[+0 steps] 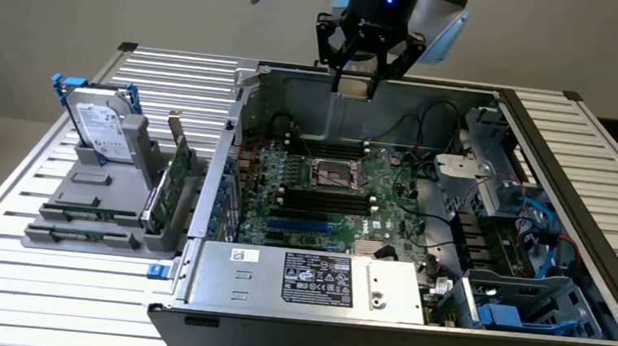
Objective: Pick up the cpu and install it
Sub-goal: 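Place the cpu into insertion slot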
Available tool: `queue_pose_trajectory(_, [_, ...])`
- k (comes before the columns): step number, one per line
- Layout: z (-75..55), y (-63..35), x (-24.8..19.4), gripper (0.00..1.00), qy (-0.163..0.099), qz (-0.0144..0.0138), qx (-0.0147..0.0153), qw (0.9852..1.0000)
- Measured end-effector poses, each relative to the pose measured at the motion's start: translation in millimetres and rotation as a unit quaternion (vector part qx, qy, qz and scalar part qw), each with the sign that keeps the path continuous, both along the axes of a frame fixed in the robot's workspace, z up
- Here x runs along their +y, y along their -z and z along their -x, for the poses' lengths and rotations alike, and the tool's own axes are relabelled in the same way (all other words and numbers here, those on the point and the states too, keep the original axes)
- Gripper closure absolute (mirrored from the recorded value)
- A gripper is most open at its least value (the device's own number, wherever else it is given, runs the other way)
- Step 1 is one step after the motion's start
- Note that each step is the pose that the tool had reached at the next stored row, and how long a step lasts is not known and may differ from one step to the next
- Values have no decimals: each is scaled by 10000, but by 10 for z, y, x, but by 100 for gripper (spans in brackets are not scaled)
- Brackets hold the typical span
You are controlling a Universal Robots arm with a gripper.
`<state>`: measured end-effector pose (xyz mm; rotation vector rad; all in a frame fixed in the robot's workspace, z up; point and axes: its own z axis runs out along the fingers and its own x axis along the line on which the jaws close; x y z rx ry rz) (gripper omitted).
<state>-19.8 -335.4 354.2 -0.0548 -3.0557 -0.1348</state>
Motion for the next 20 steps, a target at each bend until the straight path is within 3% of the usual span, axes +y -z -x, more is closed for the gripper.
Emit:
queue_pose_trajectory(7, [0, 3, 0, 45, 5, 0, 0, 10000])
queue_pose_trajectory(12, [0, 19, 0, 45, 365, -1, -7, 9993])
queue_pose_trajectory(16, [0, 45, 0, 45, 709, -10, -7, 9975])
queue_pose_trajectory(20, [0, 84, 0, 45, 1058, -38, -5, 9944])
